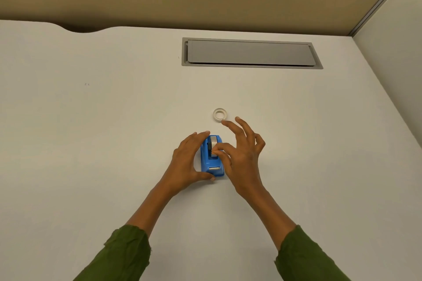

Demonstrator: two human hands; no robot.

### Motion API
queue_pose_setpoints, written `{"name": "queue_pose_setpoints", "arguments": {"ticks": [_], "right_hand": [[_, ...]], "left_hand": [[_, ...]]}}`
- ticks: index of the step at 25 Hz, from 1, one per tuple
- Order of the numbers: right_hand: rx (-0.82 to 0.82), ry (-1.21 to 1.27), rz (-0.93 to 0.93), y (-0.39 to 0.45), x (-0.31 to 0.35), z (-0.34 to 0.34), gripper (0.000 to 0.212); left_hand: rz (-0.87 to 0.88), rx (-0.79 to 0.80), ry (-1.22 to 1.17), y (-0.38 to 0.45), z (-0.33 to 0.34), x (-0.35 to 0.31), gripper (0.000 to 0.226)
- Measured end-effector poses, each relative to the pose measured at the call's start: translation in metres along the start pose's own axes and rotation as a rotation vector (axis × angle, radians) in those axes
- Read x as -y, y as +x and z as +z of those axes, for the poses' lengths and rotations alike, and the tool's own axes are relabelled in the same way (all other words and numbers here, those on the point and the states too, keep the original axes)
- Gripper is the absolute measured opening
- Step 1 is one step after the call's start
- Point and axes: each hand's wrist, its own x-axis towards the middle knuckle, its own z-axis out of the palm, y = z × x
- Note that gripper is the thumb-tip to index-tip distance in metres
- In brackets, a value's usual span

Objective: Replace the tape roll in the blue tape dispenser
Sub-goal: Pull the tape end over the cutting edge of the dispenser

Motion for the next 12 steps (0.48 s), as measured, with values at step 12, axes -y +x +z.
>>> {"name": "queue_pose_setpoints", "arguments": {"ticks": [12], "right_hand": [[-0.055, -0.002, 0.066, -0.027, 0.010, 0.005, 0.021]], "left_hand": [[-0.006, -0.003, 0.021, 0.002, 0.001, 0.003, 0.099]]}}
